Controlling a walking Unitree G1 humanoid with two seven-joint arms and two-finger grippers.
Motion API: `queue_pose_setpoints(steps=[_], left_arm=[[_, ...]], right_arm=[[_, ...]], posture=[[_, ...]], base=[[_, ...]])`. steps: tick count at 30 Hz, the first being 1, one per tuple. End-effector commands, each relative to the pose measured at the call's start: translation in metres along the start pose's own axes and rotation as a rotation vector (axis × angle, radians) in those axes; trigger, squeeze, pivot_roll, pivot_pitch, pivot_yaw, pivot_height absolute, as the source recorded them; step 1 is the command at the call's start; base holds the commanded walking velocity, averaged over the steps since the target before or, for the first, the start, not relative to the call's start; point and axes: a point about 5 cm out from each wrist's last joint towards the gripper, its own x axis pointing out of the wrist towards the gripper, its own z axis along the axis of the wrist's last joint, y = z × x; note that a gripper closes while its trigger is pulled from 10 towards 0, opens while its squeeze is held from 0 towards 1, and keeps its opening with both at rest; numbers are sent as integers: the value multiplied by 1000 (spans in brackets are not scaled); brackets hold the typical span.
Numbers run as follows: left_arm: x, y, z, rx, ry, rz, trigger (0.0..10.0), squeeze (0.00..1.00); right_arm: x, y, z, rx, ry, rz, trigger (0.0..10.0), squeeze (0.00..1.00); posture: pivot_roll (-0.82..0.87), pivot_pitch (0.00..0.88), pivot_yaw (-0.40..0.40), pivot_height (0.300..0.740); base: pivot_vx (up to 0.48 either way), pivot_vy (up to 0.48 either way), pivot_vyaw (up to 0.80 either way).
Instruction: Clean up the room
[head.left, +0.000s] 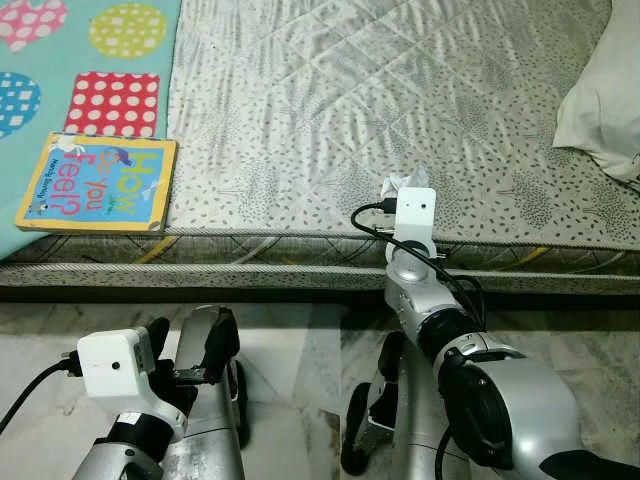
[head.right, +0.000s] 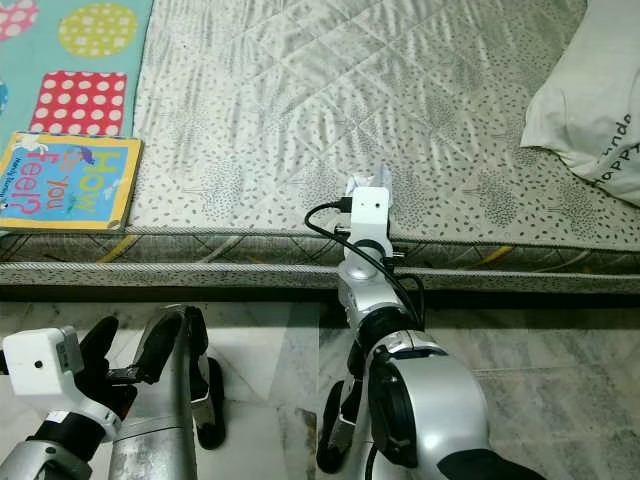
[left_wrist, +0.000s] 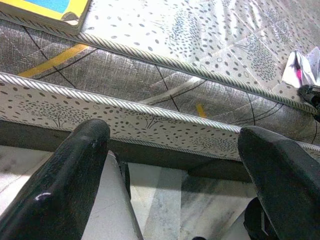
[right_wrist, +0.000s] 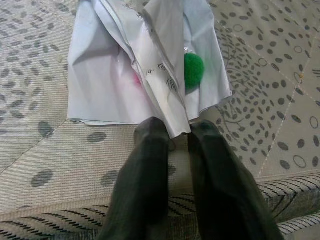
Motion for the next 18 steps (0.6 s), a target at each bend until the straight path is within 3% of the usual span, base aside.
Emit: queue_pose_setpoints(steps=[1, 12, 18], left_arm=[[-3, 4, -6, -1, 36, 18, 10000, 0], [4, 5, -5, 5, 27, 11, 10000, 0], [14, 3, -6, -1, 10, -8, 10000, 0]], right_arm=[[-1, -5, -13, 0, 47, -14, 0, 0], [2, -8, -6, 15, 16, -21, 0, 0], [7, -18, 3, 41, -19, -36, 0, 0]], posture=[[305, 386, -102, 541], [295, 370, -98, 541], [260, 343, -94, 541]], base=[[0, 0, 0], [0, 0, 0], [0, 0, 0]])
